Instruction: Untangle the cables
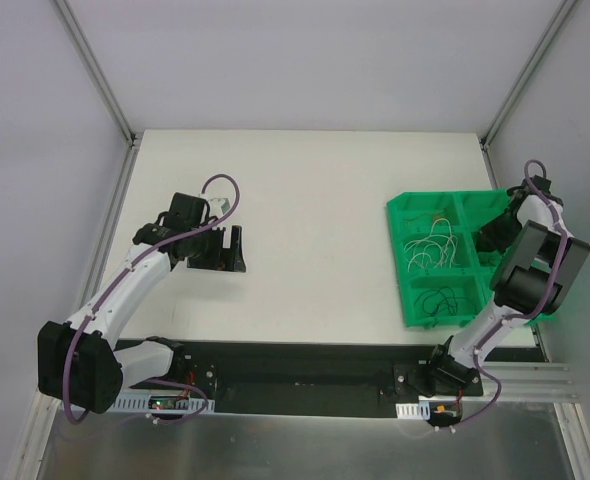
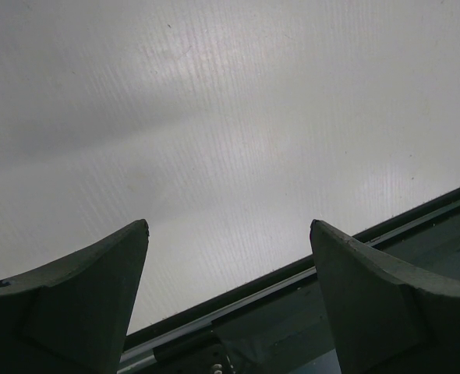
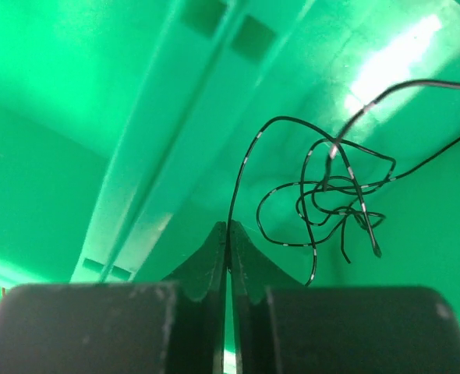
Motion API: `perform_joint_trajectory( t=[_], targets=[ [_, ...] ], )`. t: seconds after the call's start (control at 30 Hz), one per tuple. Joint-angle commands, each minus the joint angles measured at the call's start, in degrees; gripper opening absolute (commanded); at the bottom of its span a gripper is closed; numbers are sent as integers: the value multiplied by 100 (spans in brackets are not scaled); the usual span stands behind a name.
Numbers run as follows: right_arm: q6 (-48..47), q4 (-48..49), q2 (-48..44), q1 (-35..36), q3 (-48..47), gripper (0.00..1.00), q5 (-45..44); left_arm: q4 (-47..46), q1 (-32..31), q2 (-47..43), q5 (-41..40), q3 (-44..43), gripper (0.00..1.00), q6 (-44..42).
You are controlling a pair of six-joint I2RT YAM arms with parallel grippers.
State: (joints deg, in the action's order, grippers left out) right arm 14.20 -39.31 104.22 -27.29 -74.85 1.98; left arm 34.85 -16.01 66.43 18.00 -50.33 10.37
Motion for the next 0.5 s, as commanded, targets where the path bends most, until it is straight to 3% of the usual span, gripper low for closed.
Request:
perform_joint_trajectory(
  t=[0.0,0.1,0.27,0.47],
  targets=[
    [-329,-410,-16,92,-434,6,-163,-66,54,-34,107,-135,84,-44],
    [-523,-656,-235,110,-626,14,-398,-66,54,-69,107,-109,83,-26],
    [-848,-1280,-666,250,-1057,39,-830,-75,54,-17,151,-83,84,-18],
    [-1068,-1597,-1202,671,-1391,53,-1129,-93,54,80,213,-162,84,0]
  ],
)
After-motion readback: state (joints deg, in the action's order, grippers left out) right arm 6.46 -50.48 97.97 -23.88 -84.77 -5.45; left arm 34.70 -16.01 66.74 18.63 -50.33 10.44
